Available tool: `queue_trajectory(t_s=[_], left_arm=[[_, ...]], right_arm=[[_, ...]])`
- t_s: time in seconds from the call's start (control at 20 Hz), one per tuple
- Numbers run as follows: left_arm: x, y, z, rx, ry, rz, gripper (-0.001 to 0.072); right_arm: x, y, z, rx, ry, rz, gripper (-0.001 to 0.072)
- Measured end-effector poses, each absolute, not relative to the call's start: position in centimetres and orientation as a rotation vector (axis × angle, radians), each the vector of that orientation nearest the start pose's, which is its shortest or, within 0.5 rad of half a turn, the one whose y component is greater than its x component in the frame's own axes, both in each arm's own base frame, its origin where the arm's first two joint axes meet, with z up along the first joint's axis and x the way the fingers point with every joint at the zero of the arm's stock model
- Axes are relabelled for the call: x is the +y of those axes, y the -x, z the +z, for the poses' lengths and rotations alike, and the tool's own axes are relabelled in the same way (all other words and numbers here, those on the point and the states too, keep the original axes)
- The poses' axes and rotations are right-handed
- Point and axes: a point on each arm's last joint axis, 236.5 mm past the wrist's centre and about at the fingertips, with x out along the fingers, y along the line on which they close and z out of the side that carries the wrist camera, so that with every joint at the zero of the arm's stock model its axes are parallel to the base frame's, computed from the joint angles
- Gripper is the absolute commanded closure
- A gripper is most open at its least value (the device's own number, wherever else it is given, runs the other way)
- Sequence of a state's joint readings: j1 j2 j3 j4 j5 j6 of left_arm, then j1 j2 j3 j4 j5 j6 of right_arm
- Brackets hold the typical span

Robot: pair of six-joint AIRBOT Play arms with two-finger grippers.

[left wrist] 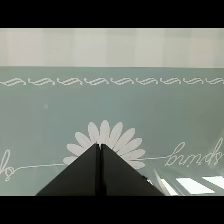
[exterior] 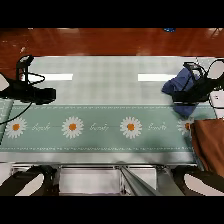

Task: Fold the shirts.

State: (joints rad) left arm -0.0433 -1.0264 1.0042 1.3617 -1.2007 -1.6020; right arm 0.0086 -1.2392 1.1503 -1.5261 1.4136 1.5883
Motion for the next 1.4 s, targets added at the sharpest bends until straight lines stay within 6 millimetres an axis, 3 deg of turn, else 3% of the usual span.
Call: queue_trajectory(t_s=[0.65,0.9,0.95,1.0,1.05,1.1,1.15,1.3,1.4], left_arm=[[-6.0,-32.6,4.3,1.225,0.186,-0.142,0.0689],[-5.9,-34.1,4.8,1.160,0.191,-0.137,0.0687],[-5.9,-34.6,4.9,1.140,0.193,-0.134,0.0644],[-5.9,-35.2,4.9,1.120,0.193,-0.131,0.0464],[-5.8,-35.8,4.9,1.102,0.193,-0.127,0.0240],[-5.7,-36.5,4.8,1.082,0.195,-0.122,0.0201],[-5.6,-37.1,4.5,1.074,0.195,-0.117,0.0201],[-5.5,-38.1,3.0,1.087,0.198,-0.108,0.0201],[-5.5,-38.5,2.2,1.093,0.198,-0.104,0.0201]], right_arm=[[1.3,-32.1,0.8,1.500,-0.047,0.024,0.0687],[1.2,-35.5,1.3,1.355,-0.048,0.020,0.0686],[1.3,-36.2,1.5,1.324,-0.051,0.020,0.0685],[1.3,-37.0,1.7,1.290,-0.053,0.020,0.0638],[1.3,-37.9,1.9,1.250,-0.056,0.019,0.0506],[1.3,-38.9,2.3,1.205,-0.057,0.016,0.0355],[1.2,-39.8,2.7,1.163,-0.056,0.012,0.0292],[0.1,-41.9,3.7,1.061,-0.026,-0.025,0.0292],[-2.6,-42.9,4.5,1.008,0.026,-0.121,0.0294]])
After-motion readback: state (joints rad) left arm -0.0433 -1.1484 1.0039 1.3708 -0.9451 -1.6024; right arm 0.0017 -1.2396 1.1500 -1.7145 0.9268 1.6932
